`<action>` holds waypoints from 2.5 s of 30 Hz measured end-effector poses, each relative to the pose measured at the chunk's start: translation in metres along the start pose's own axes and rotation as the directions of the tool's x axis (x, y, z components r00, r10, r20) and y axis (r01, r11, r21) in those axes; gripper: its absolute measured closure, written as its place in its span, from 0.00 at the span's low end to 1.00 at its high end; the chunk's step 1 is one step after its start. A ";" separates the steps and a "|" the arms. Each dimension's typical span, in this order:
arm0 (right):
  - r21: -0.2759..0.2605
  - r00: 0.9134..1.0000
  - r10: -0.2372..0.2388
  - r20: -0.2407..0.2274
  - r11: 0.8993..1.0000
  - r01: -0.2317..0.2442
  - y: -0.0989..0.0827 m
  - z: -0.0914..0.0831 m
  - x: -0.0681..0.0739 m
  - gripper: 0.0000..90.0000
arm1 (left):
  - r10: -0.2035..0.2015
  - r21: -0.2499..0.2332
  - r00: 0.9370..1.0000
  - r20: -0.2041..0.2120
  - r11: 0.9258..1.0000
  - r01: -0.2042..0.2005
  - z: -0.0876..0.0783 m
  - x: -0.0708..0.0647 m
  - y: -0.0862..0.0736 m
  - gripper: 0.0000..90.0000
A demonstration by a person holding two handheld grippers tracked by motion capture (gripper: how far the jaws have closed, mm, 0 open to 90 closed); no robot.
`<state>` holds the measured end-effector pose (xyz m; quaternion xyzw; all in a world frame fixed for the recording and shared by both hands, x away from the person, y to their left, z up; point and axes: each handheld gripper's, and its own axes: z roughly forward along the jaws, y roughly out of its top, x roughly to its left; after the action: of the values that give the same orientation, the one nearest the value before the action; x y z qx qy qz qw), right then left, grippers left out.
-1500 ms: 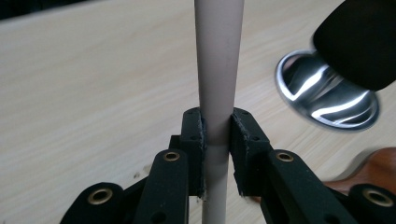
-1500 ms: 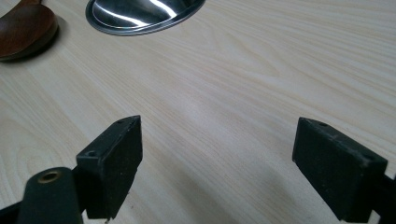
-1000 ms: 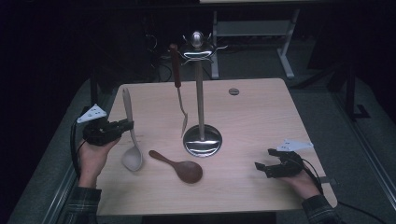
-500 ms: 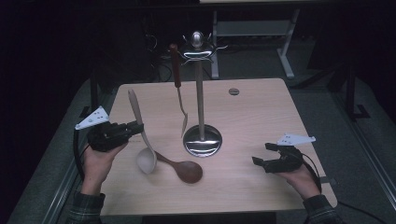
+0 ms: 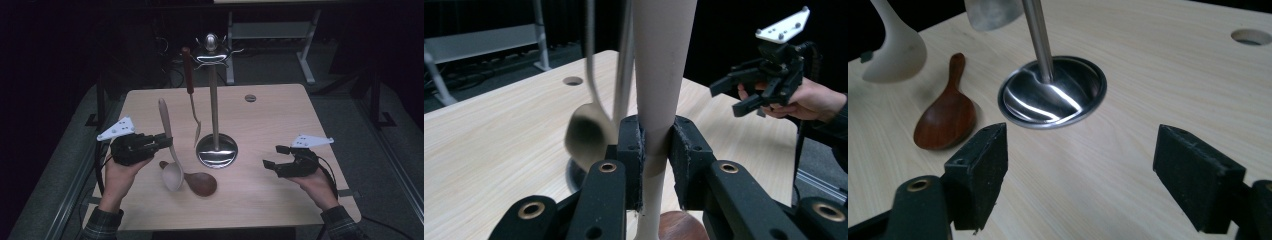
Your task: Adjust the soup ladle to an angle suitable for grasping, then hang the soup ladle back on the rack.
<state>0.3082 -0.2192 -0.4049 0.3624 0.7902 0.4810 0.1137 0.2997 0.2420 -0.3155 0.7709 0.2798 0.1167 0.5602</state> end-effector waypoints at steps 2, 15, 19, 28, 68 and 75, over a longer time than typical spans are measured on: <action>-0.009 1.000 -0.005 -0.007 1.000 0.005 0.005 0.001 0.002 0.25 | 0.002 0.007 1.000 0.011 1.000 -0.002 0.005 -0.003 0.001 0.85; -0.064 0.997 -0.042 -0.069 0.997 0.037 0.042 0.011 0.021 0.28 | 0.018 0.037 0.997 0.073 0.999 -0.020 0.044 -0.023 0.008 0.85; -0.094 0.995 -0.048 -0.089 0.995 0.040 0.057 0.011 0.025 0.31 | 0.016 0.047 0.997 0.082 0.999 -0.020 0.057 -0.029 0.010 0.85; -0.143 0.991 -0.067 -0.118 0.988 0.050 0.085 0.012 0.034 0.41 | 0.031 0.051 0.996 0.085 0.998 -0.035 0.084 -0.033 0.016 0.85; -0.264 0.949 -0.135 -0.287 0.963 0.057 0.126 0.043 0.074 0.82 | 0.036 0.029 0.996 0.085 0.999 -0.039 0.102 -0.045 0.027 0.84; -0.245 0.945 -0.139 -0.297 0.967 0.065 0.126 0.046 0.074 0.82 | 0.044 0.025 0.995 0.094 0.999 -0.046 0.098 -0.042 0.028 0.77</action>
<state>0.3380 -0.1026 -0.3102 0.2246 0.7542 0.6147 0.0539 0.3221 0.1338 -0.3177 0.7893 0.2373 0.0891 0.5593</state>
